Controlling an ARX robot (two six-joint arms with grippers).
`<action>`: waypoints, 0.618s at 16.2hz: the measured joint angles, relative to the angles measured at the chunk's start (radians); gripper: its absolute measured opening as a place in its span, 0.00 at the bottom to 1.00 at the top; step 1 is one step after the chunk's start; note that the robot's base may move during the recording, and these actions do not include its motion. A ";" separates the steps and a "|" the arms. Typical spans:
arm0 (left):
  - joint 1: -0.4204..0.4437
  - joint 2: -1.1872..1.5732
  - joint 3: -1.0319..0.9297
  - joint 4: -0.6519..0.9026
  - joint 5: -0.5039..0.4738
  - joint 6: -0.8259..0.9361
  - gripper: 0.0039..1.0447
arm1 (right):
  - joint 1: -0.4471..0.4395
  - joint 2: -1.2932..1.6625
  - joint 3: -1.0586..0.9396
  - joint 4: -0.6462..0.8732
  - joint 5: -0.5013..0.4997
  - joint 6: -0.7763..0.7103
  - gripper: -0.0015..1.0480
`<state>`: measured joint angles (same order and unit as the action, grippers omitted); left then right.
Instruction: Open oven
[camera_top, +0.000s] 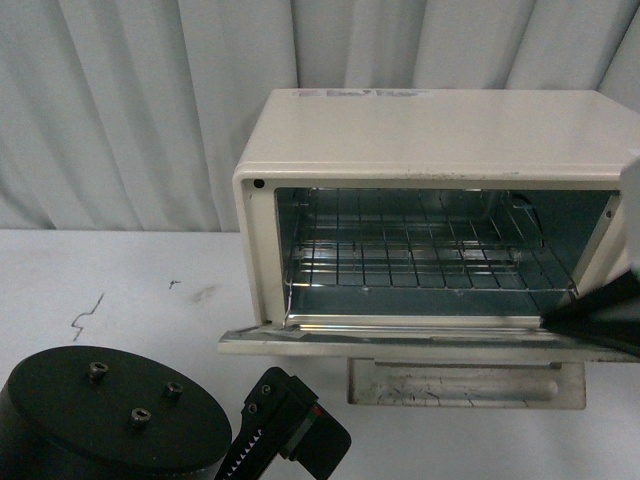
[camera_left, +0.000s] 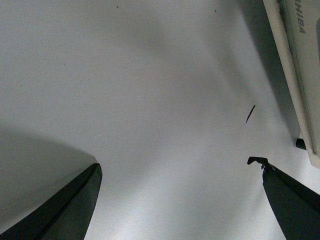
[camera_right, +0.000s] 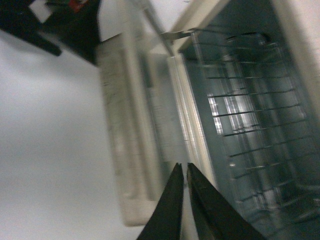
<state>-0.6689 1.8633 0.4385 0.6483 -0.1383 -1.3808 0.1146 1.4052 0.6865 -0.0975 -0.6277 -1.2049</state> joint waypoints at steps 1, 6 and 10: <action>0.000 0.000 0.000 0.000 0.000 0.001 0.94 | -0.019 -0.029 0.037 0.027 -0.001 0.009 0.22; 0.000 0.000 0.000 0.000 0.000 0.001 0.94 | 0.020 -0.039 -0.050 0.361 0.202 0.145 0.86; -0.003 0.000 0.000 0.000 0.000 0.001 0.94 | -0.002 -0.142 -0.389 0.989 0.735 0.859 0.50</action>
<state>-0.6716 1.8633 0.4385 0.6479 -0.1387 -1.3796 0.1131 1.2633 0.2970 0.8917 0.1074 -0.3454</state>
